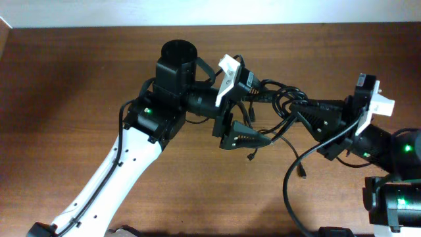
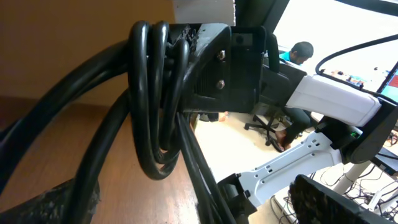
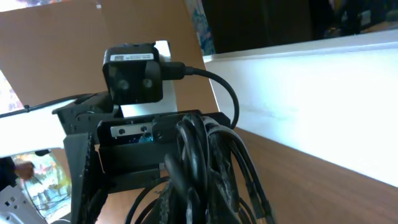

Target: Untangle cables

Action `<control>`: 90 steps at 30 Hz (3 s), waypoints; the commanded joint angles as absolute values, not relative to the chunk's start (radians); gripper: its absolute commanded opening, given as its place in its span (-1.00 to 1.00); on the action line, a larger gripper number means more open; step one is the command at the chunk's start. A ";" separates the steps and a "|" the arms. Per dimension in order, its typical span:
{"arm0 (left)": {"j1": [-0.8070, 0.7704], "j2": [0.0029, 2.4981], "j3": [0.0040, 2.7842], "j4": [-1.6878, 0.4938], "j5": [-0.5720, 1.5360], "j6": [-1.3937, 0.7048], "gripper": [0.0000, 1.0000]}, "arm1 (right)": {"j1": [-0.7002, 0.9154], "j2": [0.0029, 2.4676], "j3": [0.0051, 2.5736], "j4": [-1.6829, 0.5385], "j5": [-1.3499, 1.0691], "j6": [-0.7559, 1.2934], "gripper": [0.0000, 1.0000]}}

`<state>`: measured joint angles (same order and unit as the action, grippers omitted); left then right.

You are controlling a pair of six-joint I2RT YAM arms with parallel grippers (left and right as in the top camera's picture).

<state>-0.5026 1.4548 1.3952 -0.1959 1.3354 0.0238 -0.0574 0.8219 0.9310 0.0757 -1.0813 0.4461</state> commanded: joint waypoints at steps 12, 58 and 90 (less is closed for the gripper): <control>-0.473 1.348 1.395 -0.394 0.815 0.054 0.98 | -0.061 0.812 0.947 0.040 -0.590 0.397 -0.92; -0.603 1.314 1.395 -0.187 1.128 0.174 -0.44 | -0.059 0.812 0.947 0.213 -1.257 0.453 -0.92; -0.500 1.439 1.395 -0.425 0.986 -0.074 -1.00 | -0.059 0.595 0.949 -0.783 -0.612 0.059 0.43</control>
